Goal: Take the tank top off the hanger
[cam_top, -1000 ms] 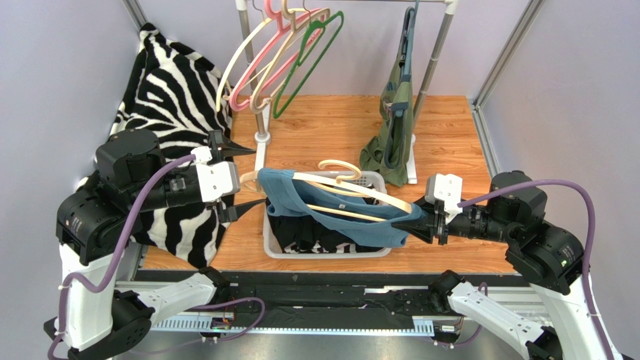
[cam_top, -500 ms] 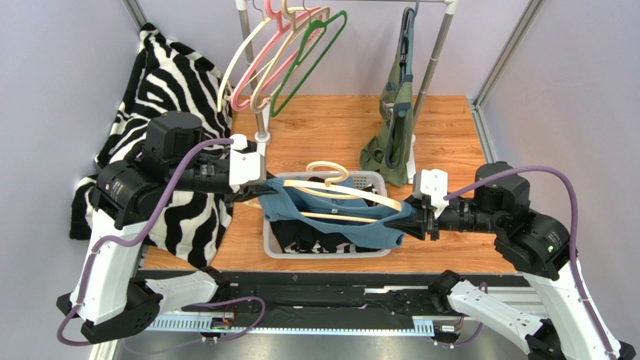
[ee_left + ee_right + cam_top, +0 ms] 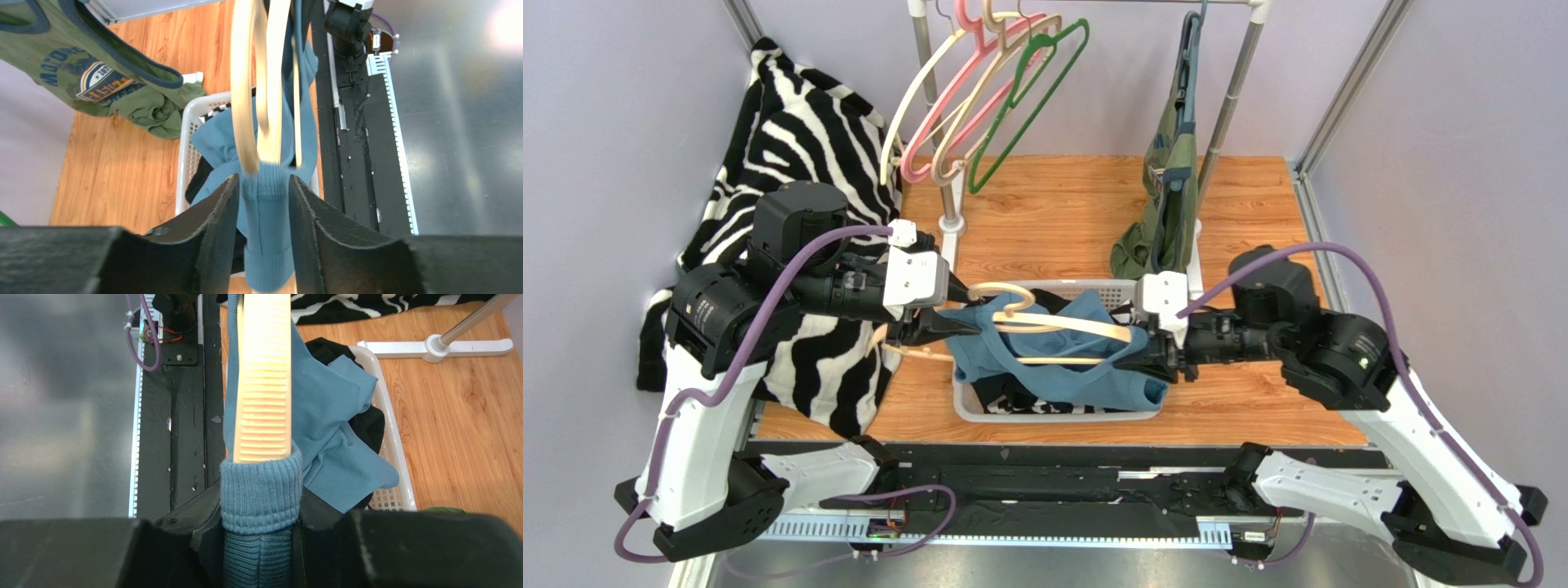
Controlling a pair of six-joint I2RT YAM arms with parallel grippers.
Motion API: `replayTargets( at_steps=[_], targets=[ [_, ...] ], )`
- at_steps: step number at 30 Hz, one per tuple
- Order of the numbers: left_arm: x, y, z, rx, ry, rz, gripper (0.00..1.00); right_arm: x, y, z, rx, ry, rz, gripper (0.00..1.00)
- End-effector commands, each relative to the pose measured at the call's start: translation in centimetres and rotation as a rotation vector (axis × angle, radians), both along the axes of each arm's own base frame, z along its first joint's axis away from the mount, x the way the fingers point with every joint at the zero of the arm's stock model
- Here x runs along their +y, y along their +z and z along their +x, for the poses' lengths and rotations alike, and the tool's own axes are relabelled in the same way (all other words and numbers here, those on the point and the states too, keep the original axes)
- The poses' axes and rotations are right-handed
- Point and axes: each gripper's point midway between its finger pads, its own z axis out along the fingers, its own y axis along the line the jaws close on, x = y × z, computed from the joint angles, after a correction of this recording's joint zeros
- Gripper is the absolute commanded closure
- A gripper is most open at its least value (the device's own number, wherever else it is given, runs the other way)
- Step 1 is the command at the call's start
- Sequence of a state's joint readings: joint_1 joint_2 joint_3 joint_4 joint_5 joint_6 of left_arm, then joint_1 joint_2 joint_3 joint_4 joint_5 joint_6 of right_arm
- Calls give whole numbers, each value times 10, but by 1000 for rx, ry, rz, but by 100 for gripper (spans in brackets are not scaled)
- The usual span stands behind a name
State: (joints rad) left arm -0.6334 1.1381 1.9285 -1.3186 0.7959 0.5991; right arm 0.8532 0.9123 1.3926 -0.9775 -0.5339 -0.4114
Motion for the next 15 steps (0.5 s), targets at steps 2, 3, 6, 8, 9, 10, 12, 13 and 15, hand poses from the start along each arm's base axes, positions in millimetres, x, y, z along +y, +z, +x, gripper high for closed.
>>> replayTargets(
  at_steps=[2, 3, 6, 8, 9, 10, 12, 13, 15],
  targets=[
    [-4, 9, -9, 4, -44, -44, 67, 8, 37, 15, -140, -49, 72, 100],
    [-3, 8, -9, 3, -40, -42, 70, 8, 39, 16, -146, -57, 77, 100],
    [-1, 6, -10, -1, -36, -38, 81, 6, 50, 22, -175, -100, 120, 100],
    [1, 5, -11, -5, -33, -37, 81, 5, 56, 24, -203, -117, 153, 100],
    [1, 3, -10, -7, -24, -31, 79, 4, 57, 23, -210, -116, 161, 100],
    [2, 3, -9, -13, -16, -30, 61, 4, 56, 23, -211, -114, 164, 100],
    [6, 8, -5, -47, 16, -33, 28, 4, 55, 22, -208, -109, 160, 100],
    [8, 12, -4, -69, 31, -39, 15, 3, 55, 22, -206, -109, 157, 100],
    [16, 25, 4, -136, 94, -45, 4, 2, 52, 20, -197, -107, 145, 100]
  ],
)
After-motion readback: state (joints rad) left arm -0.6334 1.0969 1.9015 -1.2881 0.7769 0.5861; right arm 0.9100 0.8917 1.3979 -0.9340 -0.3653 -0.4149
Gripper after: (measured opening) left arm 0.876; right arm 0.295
